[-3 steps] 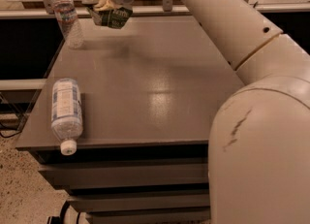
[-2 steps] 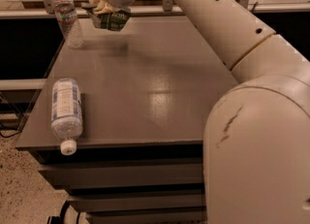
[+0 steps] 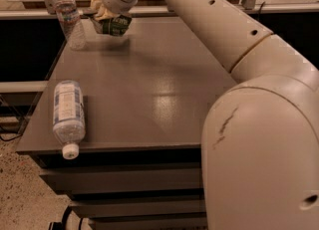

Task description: Move green jalapeno chip bag near water bottle

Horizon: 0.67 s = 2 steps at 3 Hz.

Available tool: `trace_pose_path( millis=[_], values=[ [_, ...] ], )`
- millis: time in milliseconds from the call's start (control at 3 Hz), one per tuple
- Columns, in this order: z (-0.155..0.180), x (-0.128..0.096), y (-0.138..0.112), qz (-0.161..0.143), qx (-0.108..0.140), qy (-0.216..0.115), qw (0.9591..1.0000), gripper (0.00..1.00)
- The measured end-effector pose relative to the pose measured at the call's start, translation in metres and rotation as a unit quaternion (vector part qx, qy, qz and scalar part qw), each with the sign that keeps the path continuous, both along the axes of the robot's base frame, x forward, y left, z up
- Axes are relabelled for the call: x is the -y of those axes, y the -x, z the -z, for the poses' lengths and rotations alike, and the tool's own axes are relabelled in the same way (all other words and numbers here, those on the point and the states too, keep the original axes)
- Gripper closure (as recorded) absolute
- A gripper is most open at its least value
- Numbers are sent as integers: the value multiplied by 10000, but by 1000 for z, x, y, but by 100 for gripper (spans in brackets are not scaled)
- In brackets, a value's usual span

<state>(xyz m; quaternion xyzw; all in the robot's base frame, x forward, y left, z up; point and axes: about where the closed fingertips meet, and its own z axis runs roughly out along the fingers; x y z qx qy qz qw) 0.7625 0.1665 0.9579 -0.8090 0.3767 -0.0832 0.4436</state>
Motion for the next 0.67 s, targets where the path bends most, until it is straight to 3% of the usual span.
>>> trace_pose_path(
  millis=[667],
  values=[
    [10, -7, 3, -36, -10, 172, 9998, 13]
  ],
)
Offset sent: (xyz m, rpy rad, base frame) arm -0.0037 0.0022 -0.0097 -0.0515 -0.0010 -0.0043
